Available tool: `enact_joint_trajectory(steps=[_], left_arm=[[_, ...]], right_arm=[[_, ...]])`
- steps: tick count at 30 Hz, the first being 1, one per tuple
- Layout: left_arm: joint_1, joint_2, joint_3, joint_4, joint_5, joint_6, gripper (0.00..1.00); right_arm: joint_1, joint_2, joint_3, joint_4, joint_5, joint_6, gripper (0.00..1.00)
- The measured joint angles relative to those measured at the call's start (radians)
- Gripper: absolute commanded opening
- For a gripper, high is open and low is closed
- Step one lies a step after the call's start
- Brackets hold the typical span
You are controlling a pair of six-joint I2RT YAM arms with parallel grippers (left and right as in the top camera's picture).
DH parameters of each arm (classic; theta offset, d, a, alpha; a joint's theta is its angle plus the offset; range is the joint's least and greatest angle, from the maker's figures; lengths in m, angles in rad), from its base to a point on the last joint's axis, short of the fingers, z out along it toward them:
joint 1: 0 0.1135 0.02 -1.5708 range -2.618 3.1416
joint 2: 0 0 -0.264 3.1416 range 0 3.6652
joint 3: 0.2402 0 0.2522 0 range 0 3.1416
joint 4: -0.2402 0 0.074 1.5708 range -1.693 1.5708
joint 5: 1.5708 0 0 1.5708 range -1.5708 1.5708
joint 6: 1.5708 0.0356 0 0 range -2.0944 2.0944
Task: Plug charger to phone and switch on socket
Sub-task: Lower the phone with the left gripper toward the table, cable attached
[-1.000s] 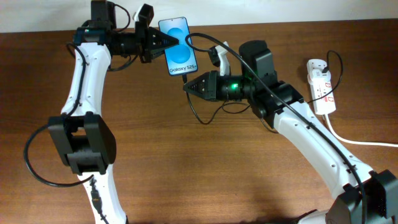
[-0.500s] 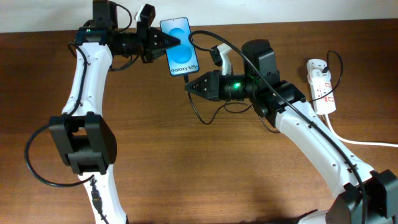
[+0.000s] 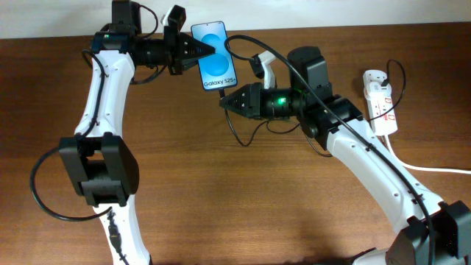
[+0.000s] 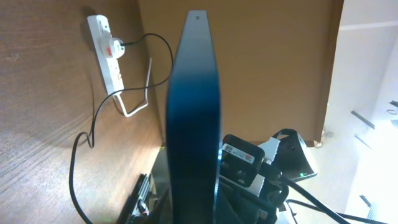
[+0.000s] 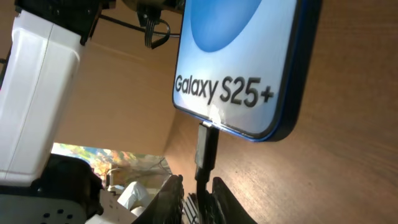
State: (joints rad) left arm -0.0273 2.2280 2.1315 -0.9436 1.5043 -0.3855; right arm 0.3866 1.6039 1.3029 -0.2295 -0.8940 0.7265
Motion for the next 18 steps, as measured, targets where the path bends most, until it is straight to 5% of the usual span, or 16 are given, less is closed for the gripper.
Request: enact_joint_trajectory(steps=[8, 18], left_arm=[[-0.016, 0.0, 0.0, -0.009, 0.01, 0.0, 0.0], [-0.016, 0.0, 0.0, -0.013, -0.007, 0.112, 0.0]], right_arm=[[-0.034, 0.002, 0.0, 0.014, 0.022, -0.003, 0.45], [-0.078, 0.002, 0.0, -0.01, -0.047, -0.039, 0.52]])
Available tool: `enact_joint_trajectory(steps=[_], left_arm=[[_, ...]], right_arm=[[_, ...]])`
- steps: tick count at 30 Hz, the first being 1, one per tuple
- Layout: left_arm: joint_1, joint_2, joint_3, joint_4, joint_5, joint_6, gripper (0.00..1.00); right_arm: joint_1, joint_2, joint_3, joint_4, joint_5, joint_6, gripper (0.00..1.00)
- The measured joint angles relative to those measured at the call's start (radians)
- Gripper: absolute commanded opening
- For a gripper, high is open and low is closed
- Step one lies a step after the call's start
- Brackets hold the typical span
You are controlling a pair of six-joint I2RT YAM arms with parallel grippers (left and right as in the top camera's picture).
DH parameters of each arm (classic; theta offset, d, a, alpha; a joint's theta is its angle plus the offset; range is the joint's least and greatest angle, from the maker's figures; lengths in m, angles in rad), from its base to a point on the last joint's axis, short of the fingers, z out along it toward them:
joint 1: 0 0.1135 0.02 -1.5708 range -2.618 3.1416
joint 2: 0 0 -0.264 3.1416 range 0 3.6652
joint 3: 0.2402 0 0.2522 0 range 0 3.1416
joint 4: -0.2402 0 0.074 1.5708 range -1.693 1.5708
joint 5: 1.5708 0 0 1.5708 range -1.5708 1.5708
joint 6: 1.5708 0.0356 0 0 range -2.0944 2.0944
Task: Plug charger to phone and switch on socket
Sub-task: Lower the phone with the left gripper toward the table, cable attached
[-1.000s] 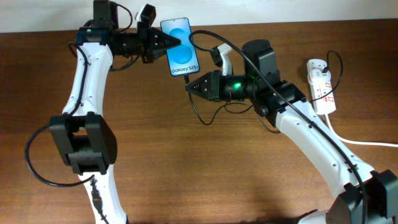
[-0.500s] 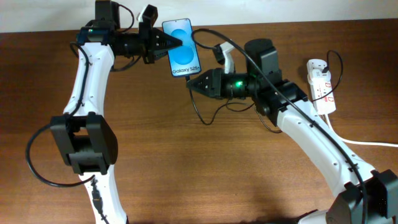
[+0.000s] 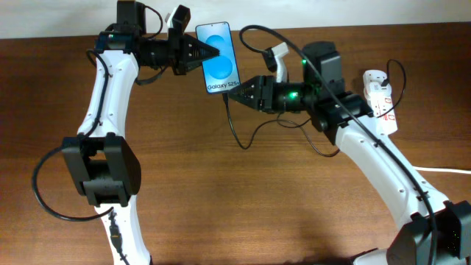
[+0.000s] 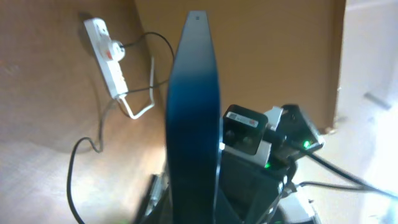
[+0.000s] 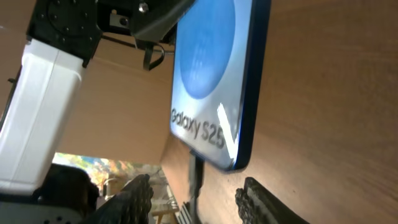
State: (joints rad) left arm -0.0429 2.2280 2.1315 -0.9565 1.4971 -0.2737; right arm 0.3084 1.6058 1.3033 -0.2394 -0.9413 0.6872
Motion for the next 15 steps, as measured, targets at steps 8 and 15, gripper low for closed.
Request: enact_joint_trajectory(steps=[8, 15], left_arm=[[0.005, 0.0, 0.0, -0.152, -0.159, 0.262, 0.0], [0.003, 0.019, -0.001, -0.37, -0.468, 0.453, 0.0]], right_arm=[[-0.075, 0.003, 0.002, -0.311, 0.003, -0.187, 0.57], [-0.09, 0.003, 0.002, -0.467, 0.149, -0.306, 0.58]])
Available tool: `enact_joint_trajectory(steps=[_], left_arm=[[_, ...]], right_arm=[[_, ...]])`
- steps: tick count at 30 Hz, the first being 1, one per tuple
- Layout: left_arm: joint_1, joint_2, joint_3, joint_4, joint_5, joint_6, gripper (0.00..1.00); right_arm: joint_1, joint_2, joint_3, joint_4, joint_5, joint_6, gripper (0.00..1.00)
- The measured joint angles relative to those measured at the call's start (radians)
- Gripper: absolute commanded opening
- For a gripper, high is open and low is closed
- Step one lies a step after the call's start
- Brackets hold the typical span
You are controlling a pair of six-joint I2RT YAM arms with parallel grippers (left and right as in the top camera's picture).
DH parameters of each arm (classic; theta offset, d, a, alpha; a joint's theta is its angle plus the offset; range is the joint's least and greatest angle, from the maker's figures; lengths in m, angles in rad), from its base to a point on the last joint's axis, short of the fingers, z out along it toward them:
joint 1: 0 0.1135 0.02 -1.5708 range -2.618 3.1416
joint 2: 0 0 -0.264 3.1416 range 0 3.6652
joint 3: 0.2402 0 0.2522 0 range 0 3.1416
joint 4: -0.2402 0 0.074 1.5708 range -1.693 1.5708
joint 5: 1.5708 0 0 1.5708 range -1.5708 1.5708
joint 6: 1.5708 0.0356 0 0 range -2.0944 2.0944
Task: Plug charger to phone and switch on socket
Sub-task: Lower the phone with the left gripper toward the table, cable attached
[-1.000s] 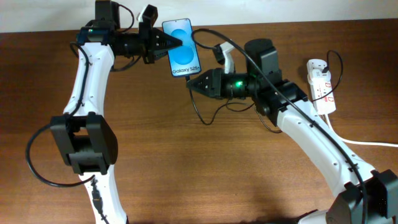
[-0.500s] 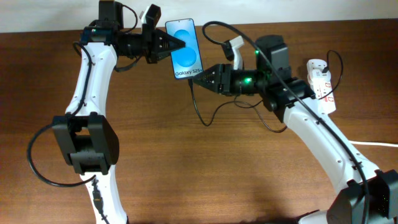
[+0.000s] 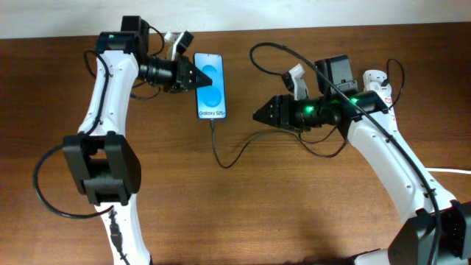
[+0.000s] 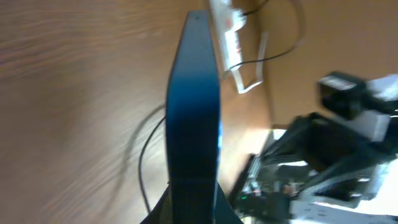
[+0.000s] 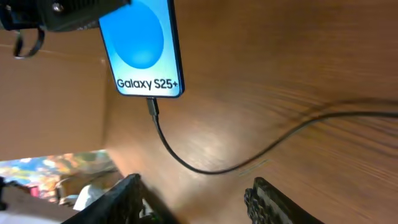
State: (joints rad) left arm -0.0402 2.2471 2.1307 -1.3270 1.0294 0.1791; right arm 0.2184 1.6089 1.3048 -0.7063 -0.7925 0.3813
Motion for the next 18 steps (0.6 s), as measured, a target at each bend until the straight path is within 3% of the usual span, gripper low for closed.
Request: enact_joint_trajectory(steps=[9, 18], left_arm=[[0.0, 0.115, 0.0, -0.073, -0.111, 0.042, 0.0], [-0.008, 0.183, 0.0, -0.079, -0.204, 0.004, 0.0]], right_arm=[[0.0, 0.0, 0.0, -0.062, 0.072, -0.046, 0.58], [0.0, 0.0, 0.0, -0.08, 0.089, -0.049, 0.6]])
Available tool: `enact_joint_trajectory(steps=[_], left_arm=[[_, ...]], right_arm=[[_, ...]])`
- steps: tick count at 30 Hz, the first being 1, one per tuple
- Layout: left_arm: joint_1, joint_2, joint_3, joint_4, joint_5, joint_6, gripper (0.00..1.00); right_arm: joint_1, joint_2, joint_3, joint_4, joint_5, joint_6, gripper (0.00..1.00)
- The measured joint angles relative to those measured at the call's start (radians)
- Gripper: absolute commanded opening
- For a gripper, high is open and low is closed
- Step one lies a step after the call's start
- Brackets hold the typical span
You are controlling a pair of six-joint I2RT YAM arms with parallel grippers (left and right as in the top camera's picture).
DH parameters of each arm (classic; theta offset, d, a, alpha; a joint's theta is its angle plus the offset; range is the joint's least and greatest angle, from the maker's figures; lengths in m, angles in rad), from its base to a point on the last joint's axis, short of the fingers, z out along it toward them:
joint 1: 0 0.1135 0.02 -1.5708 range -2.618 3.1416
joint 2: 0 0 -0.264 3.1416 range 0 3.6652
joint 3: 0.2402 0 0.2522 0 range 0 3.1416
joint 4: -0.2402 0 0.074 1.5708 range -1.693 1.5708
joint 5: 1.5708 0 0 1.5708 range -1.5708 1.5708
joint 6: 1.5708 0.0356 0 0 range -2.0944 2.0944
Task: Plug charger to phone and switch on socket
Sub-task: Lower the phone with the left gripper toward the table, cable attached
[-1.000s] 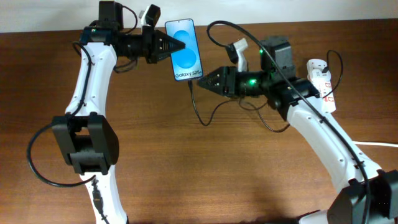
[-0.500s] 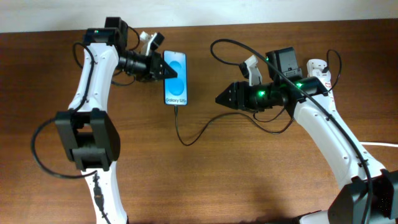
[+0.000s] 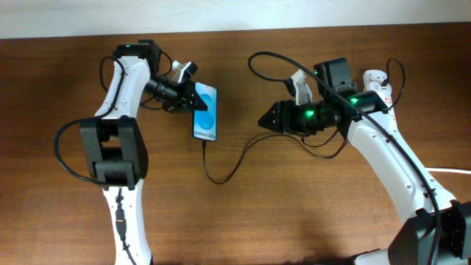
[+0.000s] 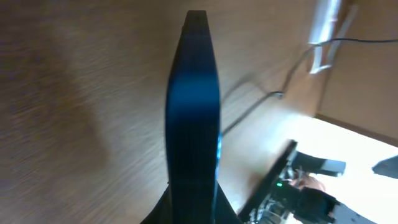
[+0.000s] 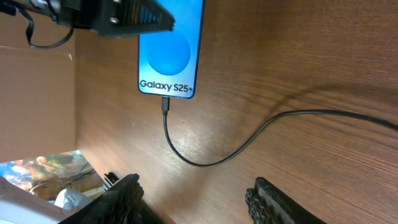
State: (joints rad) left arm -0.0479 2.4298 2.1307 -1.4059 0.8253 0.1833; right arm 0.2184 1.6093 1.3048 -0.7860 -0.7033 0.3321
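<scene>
A blue phone point(image 3: 205, 112) with "Galaxy S25+" on its lit screen point(image 5: 171, 50) is held at its upper left edge by my left gripper point(image 3: 190, 103), which is shut on it. The left wrist view shows the phone edge-on point(image 4: 193, 99) between the fingers. A black charger cable point(image 3: 221, 179) is plugged into the phone's bottom port point(image 5: 165, 106) and loops across the table toward the right arm. My right gripper point(image 3: 262, 121) is open and holds nothing, well to the right of the phone; its fingers point(image 5: 124, 193) stand wide apart. A white socket strip point(image 3: 374, 76) lies at the far right, partly behind the right arm.
The wooden table point(image 3: 294, 213) carries the loose cable loop point(image 5: 249, 140) between the two arms. A white lead point(image 3: 441, 171) runs off the right edge. The socket strip point(image 4: 324, 28) shows blurred in the left wrist view.
My left gripper has brought the phone nearer to the table's middle, the cable still plugged in. The right gripper stays open in about the same place.
At first my right gripper was shut on the charger plug at the phone's bottom port, the left holding the phone at the back. Then the right stood open with the plug in the phone. It was then further right, and the phone has come forward.
</scene>
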Motion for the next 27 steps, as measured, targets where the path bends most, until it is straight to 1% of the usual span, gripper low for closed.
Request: enact_joint_trajectory(steps=[5, 9, 17, 19, 23, 27], left_arm=[[-0.034, 0.002, 0.0, 0.038, -0.128, -0.073, 0.0], [-0.059, 0.002, 0.0, 0.05, -0.179, -0.098, 0.0], [-0.064, 0.016, 0.0, 0.06, -0.209, -0.125, 0.0], [-0.063, 0.048, 0.0, 0.06, -0.211, -0.132, 0.0], [-0.063, 0.068, 0.0, 0.06, -0.202, -0.133, 0.0], [-0.063, 0.068, 0.0, 0.06, -0.203, -0.132, 0.11]], right_arm=[[0.0, 0.0, 0.0, 0.0, 0.0, 0.0, 0.6], [0.0, 0.0, 0.0, -0.001, 0.0, -0.002, 0.6], [0.0, 0.0, 0.0, -0.004, 0.0, -0.018, 0.6], [0.0, 0.0, 0.0, -0.003, 0.0, -0.018, 0.63], [0.0, 0.0, 0.0, -0.004, 0.0, -0.019, 0.64], [0.0, 0.0, 0.0, -0.004, 0.0, -0.019, 0.64]])
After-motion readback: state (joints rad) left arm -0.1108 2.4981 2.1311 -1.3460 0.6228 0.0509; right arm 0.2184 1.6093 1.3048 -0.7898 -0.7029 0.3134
